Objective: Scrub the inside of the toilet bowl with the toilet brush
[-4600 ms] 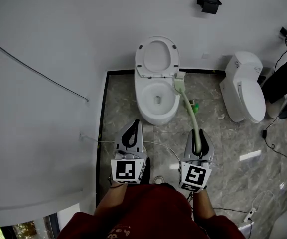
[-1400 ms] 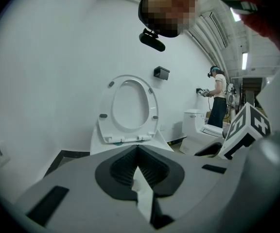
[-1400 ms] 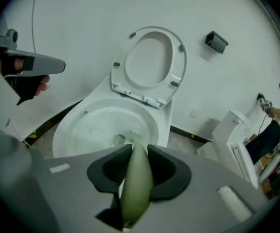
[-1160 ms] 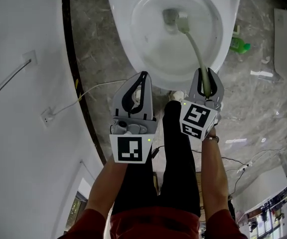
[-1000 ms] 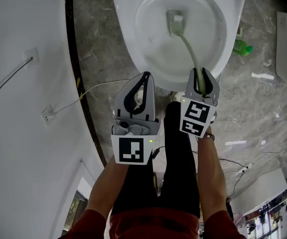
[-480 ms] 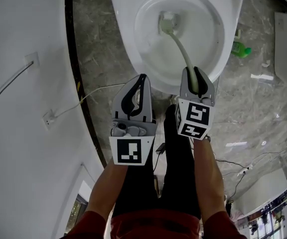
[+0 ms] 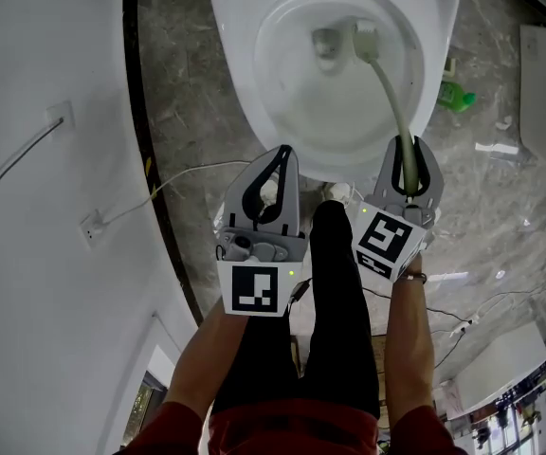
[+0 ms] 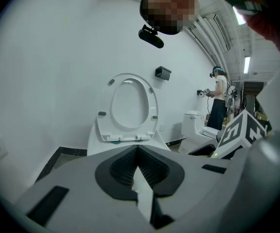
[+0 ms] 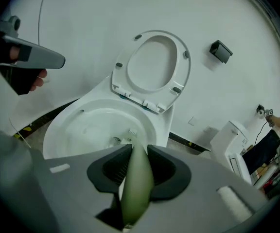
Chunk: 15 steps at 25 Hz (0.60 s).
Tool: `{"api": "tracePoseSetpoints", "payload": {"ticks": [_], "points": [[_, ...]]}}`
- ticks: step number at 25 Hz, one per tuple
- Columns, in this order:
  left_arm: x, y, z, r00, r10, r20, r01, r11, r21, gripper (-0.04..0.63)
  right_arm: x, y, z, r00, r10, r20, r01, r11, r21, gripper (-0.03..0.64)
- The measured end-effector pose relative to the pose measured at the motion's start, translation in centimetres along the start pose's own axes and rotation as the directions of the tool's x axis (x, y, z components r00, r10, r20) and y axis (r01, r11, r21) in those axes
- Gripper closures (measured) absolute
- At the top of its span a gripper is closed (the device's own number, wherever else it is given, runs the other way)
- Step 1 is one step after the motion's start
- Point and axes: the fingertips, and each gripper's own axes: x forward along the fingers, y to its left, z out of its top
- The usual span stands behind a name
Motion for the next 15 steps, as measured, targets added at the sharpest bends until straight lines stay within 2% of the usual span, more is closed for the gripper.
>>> {"api": "tracePoseSetpoints", "payload": {"ticks": [2,4,8,11,15], "points": [[0.0,0.0,0.0,1.0,-0.002,-0.001,0.002,1.0,0.002,0.59,0.1,0.5,-0.7,1.0,-0.006,-0.01,0.006,1.0,-0.029,0.508],[-0.1,0.1,-0.1,1.0,0.0,-0.003,0.0,1.0,0.002,0.59,1.1,1.7,-2.2,0.999,0.014,-0.043,-0.015,1.0,-0.017,0.508],[-0.6,0.5,-0.3,1.0,0.003,-0.008,-0.003,1.0,0.004,0.59,3.6,4.1,-3.2,0.991,0.092,-0.093,-0.084,0.992,0.094,0.508],[-1.1,1.1,-1.0,0.999,0.014,-0.031,-0.014,1.0,0.003,0.589,3.9,6.1,-1.4,0.985,0.157,-0.069,-0.144,0.975,0.172,0.507],[-1.3,1.6,-1.3,0.999,0.036,-0.025,-0.037,0.999,-0.01,0.591,2.2,7.7,2.9,0.98,0.196,0.021,-0.196,0.962,0.192,0.506]]}}
